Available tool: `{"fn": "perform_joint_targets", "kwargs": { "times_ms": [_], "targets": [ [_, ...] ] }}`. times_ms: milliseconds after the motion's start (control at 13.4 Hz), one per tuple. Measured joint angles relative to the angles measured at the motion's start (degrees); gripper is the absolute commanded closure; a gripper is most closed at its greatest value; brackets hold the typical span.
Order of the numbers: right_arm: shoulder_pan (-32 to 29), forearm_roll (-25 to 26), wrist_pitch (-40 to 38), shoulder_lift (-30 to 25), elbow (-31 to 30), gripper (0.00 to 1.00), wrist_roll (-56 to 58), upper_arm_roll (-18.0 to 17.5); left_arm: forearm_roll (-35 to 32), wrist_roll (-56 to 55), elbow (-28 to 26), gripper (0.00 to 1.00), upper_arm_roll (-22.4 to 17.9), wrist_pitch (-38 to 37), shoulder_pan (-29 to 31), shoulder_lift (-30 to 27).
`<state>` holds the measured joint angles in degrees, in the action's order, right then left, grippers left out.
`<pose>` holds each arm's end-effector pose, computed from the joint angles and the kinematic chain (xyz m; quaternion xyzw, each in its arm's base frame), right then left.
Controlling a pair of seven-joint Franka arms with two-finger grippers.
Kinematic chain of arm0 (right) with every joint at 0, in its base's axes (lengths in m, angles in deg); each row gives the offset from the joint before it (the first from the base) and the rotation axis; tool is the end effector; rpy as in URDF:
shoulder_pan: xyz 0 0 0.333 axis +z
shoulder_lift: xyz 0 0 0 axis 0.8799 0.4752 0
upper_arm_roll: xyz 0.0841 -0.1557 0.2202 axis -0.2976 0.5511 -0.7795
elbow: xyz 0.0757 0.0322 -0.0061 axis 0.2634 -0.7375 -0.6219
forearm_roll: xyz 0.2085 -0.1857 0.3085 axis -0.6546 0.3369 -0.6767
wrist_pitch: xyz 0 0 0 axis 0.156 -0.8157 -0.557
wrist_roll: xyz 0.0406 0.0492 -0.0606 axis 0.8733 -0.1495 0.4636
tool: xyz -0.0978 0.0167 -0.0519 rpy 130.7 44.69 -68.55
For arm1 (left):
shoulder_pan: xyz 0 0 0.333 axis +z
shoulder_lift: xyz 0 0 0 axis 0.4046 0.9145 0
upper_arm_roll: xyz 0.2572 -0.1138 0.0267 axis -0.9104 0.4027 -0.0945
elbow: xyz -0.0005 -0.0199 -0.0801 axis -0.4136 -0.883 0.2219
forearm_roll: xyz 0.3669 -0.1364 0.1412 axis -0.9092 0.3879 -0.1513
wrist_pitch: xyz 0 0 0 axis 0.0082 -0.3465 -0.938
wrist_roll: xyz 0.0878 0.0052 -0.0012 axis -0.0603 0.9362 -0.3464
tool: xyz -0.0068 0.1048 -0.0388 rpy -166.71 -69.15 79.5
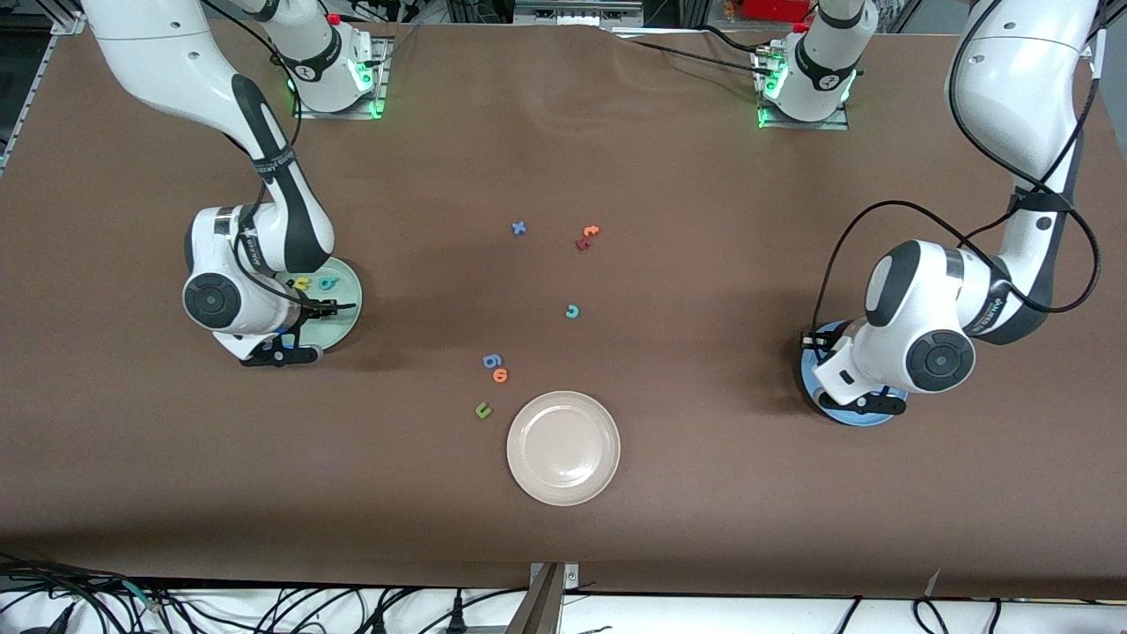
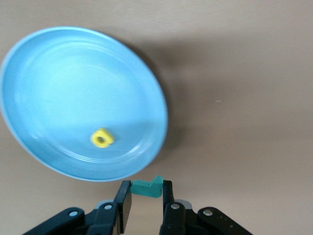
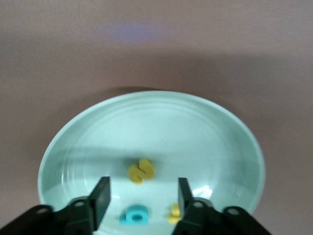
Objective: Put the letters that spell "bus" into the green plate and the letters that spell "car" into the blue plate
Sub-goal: 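Open both grippers over the plates and raise the right gripper away, then reach the left gripper toward the teal c among the letters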
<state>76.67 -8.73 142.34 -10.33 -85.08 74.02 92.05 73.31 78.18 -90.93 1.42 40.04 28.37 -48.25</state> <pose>0.5901 0.0625 0.1635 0.9887 0.0351 -0.1383 0.0465 0.6561 -0.0795 0.2260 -0.9827 0.0464 0.1747 0.0414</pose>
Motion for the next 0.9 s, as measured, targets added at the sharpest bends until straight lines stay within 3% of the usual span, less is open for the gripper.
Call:
{"fn": "perform_joint_targets", "kwargs": {
  "times_ms": [374,449,524,599,898],
  "targets": [
    [-0.04,-0.03,-10.91,-12.09,2.68,0.00,-0.04,3.03,-1.80,4.70,-0.16,0.72,-0.06,2.43,1.66,1.25],
    [-0.08,-0.03,-12.97,-14.63,2.99,0.00,-0.03,4.12,-2.20,4.97,-0.19,0.66,-0.08,3.43,2.24,1.84],
    [-0.11,-0.03,-15.79,-16.76,3.88,0.00,-0.01,5.16,-2.24,5.75,-0.20,0.30,-0.08,4.31,2.75,2.45],
    [-0.14,-0.03,-19.51,-18.43,5.61,0.00,-0.01,6.06,-2.25,6.89,-0.20,0.00,-0.08,4.87,3.13,2.96],
    [-0.18,0.05,-32.04,-20.62,16.54,0.01,0.00,8.86,-2.25,8.91,0.00,0.00,0.21,5.10,3.34,3.19]
  ]
}}
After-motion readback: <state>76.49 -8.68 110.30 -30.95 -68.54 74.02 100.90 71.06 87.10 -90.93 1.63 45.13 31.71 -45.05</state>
